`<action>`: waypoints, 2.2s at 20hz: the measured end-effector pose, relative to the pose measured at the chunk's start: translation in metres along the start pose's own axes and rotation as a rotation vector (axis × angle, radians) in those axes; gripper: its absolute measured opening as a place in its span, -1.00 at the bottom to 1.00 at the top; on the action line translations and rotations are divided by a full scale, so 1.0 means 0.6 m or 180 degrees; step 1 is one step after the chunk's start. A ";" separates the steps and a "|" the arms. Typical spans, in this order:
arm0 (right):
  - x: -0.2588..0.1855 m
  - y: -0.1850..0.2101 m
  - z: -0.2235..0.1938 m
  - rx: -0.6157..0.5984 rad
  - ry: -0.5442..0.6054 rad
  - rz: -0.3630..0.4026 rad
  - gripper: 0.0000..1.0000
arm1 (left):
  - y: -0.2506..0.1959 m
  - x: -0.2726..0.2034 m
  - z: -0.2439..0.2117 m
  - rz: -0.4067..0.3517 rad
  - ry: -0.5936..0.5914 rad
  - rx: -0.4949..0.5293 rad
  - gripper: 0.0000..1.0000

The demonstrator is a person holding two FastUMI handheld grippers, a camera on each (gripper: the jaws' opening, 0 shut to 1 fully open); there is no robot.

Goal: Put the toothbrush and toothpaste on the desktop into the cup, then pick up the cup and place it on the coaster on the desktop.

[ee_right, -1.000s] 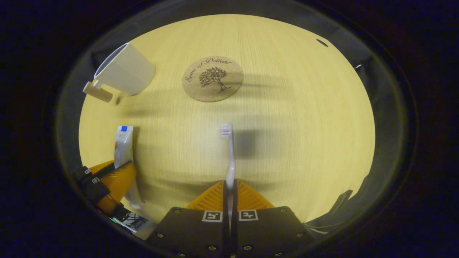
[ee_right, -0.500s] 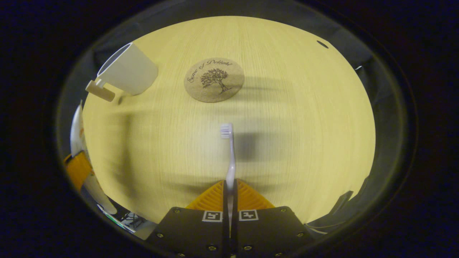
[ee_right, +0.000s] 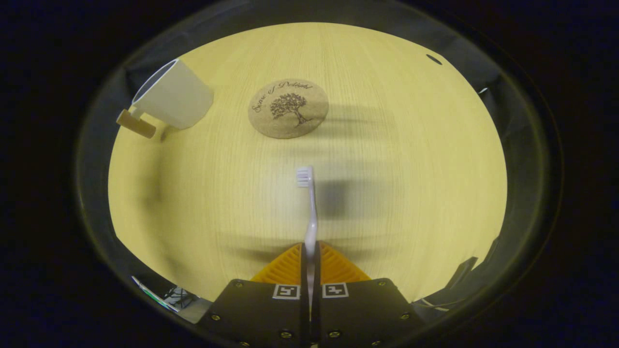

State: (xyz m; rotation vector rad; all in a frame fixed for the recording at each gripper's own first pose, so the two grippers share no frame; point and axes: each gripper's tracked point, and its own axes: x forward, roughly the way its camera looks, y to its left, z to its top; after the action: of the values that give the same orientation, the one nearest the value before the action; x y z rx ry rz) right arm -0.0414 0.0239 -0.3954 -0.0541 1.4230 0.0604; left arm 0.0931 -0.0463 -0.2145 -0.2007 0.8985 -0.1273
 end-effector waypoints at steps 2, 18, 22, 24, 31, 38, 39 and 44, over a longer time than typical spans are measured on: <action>0.000 0.000 0.000 0.0005 -0.0007 0.0001 -0.95 | 0.002 0.023 0.044 -0.0026 -0.0106 0.0019 -0.54; -0.002 -0.001 -0.001 0.0080 -0.0200 0.0165 -0.96 | 0.016 0.206 0.128 0.0023 -0.0737 0.0222 -0.55; -0.031 0.001 0.024 0.0262 -0.0388 0.0323 -0.96 | 0.021 0.216 0.107 0.0049 -0.0804 0.0355 -0.55; -0.051 0.001 0.044 0.0336 -0.0511 0.0381 -0.96 | 0.020 0.217 0.107 0.0052 -0.0843 0.0379 -0.55; -0.124 0.007 0.107 0.0548 -0.0919 0.0580 -0.96 | 0.017 0.219 0.088 0.0090 -0.0848 0.0520 -0.43; -0.194 0.015 0.165 0.0653 -0.1248 0.0710 -0.97 | 0.014 0.181 0.055 0.0057 -0.0844 0.0597 0.36; -0.204 0.016 0.175 0.0665 -0.1289 0.0739 -0.97 | 0.011 0.173 0.054 0.0037 -0.0855 0.0585 0.35; -0.235 0.042 0.234 0.0673 -0.1523 0.0903 -0.97 | 0.007 0.126 0.042 -0.0052 -0.0894 0.0576 0.34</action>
State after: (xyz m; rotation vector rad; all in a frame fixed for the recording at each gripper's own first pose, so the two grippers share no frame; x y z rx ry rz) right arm 0.0746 0.0581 -0.2351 0.3190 0.9437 0.1462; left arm 0.1598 -0.0539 -0.2580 -0.0551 0.6020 -0.1897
